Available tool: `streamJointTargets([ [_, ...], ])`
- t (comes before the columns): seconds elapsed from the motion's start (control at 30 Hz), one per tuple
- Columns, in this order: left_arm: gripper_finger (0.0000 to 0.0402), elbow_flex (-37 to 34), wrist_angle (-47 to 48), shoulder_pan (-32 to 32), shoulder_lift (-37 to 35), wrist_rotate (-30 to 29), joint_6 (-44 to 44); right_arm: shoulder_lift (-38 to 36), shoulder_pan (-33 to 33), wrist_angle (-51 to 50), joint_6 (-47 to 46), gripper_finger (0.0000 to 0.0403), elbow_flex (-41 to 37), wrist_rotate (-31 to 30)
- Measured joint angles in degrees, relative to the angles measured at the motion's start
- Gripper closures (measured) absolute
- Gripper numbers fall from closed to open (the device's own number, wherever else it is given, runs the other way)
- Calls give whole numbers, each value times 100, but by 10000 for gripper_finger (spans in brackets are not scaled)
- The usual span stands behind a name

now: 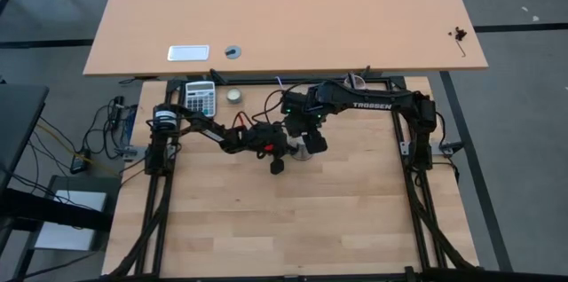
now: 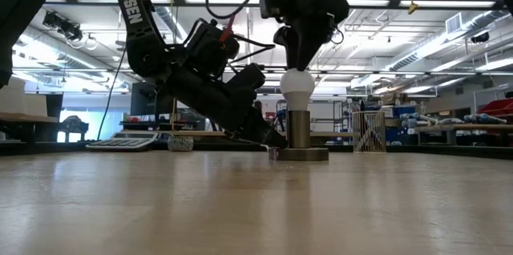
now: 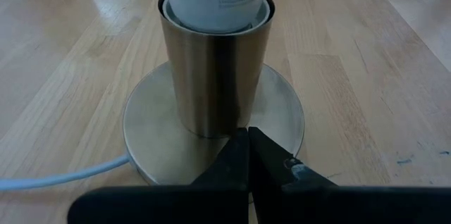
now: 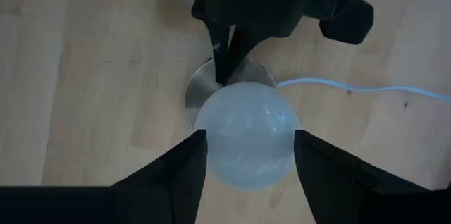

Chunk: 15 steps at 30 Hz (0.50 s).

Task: Screw lightbulb
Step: Insert the lightbulb into the lamp

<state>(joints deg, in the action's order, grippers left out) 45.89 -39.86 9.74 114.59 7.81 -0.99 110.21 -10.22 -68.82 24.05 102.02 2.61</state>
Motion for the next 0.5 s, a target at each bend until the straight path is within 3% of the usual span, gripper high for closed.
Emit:
streamJointTargets([
  [0.13,398,0,2,0,0,0,0,-9,13,111,-156,190,-141,-6],
  [0.27,398,0,2,0,0,0,-3,-3,50,134,-875,204,-170,-249],
  [0.5,398,0,1,0,0,-1,-7,5,61,165,-3924,220,-178,-513],
])
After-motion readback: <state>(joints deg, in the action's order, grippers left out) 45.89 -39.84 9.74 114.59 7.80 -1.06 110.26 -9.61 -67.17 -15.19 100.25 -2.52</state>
